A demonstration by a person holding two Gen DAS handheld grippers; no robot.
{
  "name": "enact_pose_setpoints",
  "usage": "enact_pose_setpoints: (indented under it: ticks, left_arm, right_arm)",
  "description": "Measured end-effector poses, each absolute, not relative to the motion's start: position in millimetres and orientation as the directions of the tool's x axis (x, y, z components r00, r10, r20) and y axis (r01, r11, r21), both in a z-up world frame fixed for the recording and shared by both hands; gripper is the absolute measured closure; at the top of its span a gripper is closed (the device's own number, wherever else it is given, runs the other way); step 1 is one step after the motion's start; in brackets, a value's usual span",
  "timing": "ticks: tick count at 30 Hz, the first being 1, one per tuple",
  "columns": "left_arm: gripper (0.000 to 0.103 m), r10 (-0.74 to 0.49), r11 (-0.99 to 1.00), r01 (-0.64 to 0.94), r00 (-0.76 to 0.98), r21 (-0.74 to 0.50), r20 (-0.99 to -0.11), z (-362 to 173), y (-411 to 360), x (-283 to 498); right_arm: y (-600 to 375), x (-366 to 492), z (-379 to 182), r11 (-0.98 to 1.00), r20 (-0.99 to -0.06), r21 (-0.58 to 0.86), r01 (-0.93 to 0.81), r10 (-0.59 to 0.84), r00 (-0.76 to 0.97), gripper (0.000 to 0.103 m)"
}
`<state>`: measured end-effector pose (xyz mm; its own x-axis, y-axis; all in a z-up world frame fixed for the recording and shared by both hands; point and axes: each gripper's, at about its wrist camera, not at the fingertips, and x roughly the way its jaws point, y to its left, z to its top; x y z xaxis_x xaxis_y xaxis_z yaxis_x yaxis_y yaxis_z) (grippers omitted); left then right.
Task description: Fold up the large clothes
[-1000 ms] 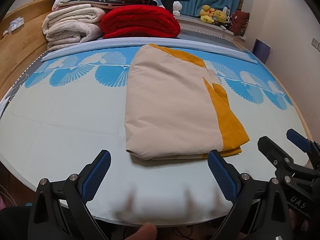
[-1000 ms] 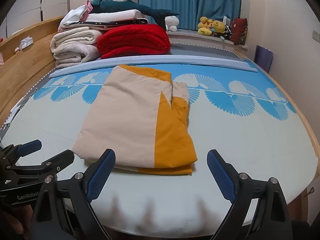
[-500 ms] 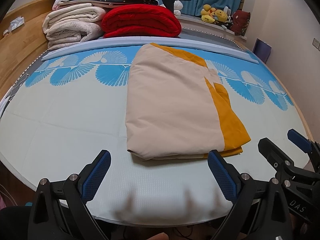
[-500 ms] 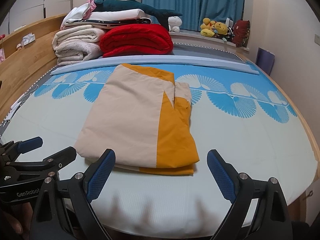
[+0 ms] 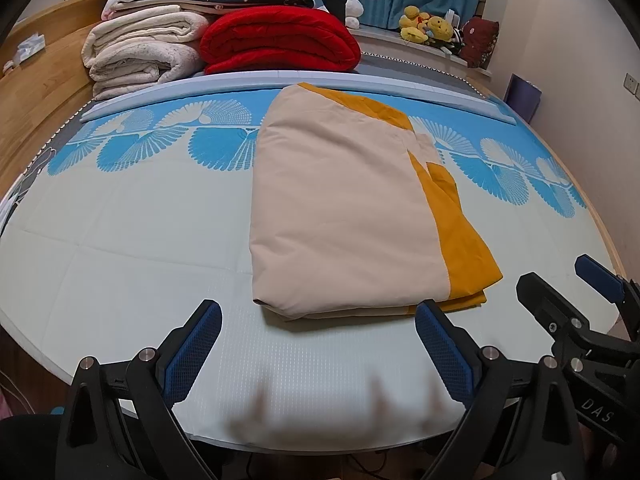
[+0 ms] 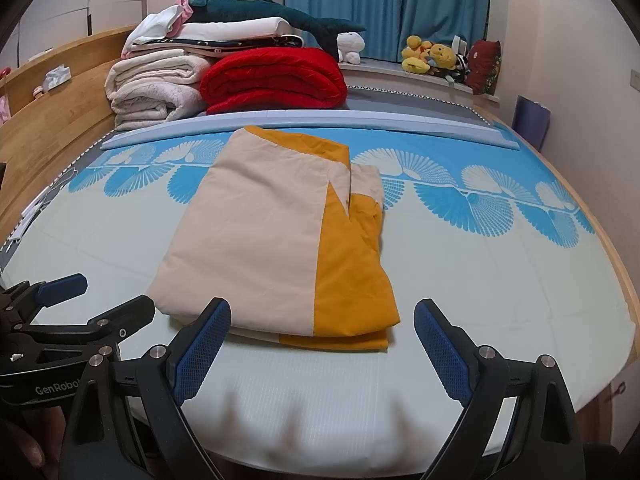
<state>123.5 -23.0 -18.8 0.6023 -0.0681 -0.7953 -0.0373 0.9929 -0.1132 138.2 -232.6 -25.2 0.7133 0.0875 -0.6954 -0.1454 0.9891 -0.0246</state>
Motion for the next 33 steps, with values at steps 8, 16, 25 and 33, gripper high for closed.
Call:
enact_pose_setpoints:
  ticks: [8,16,25,33]
  left_arm:
    - [0.007,-0.07,0.993,-0.036,0.601,-0.114,-0.796,-20.3,-23.2,123.8]
    - [0.007,-0.068,0.993,-0.036,0.599,-0.111,-0.798,-20.2,-22.5,124.0]
    - [0.007,-0.07,0.993,-0.035,0.597,-0.113,-0.799,-23.1,-23.3,123.4]
    - [0.007,-0.07,0.993,-0.035,0.597,-0.113,-0.799,-23.4,-22.2,123.2]
  right_arm:
    - [-233.9,138.3,-24.9,0.989,-0.695,-0.025,-0.147,0.088,0.714,0.01]
    - [-233.7,138.0,-24.8,0.989,-0.695,-0.025,-0.146,0.088,0.714,0.01]
    - [-234.1,138.2,-24.6,0.989,-0.695,-0.027,-0.148,0.088,0.714,0.01]
    - [-233.9,138.2,-24.4,0.989,-0.696,-0.026,-0.148,0.089,0.712,0.01]
